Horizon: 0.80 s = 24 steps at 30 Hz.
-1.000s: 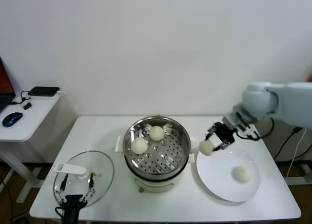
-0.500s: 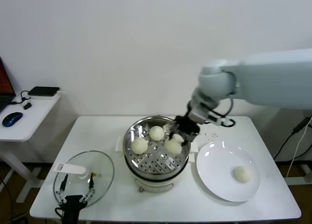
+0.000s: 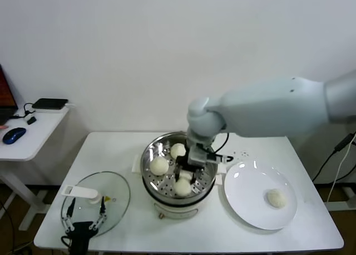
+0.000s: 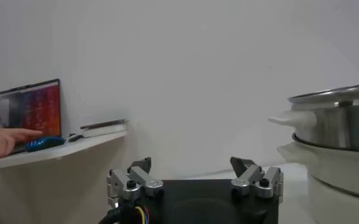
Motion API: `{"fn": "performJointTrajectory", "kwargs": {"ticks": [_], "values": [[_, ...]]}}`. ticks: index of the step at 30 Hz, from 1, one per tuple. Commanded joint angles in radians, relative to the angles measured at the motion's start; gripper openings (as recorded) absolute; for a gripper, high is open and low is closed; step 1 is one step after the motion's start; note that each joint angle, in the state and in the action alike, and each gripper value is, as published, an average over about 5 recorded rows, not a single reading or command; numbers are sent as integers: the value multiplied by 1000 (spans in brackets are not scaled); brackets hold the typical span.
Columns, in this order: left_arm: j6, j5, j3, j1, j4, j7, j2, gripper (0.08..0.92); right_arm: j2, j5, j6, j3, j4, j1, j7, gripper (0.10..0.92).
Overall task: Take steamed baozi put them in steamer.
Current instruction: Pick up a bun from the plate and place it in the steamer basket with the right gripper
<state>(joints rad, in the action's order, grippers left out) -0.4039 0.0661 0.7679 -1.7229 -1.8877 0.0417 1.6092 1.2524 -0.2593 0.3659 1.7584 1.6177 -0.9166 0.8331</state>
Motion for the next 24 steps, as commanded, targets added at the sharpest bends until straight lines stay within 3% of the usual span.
{"fn": "performJointTrajectory", "kwargs": {"ticks": [1,8,14,19,24], "values": [[-3,0,-1,5,11,-1,46,823,60,106,8,-26,-85,130,-7,500],[-4,-1,2,9,15,-1,46,823,78,119,19,-41,-123,162,-31,520],[-5,0,3,11,16,-1,47,823,71,78,43,-46,-127,126,-37,675],[-5,1,6,3,8,0,46,823,34,-159,123,42,-126,-44,33,798],[-6,1,8,-3,5,0,45,823,-33,-418,118,193,-174,-252,171,822]]}}
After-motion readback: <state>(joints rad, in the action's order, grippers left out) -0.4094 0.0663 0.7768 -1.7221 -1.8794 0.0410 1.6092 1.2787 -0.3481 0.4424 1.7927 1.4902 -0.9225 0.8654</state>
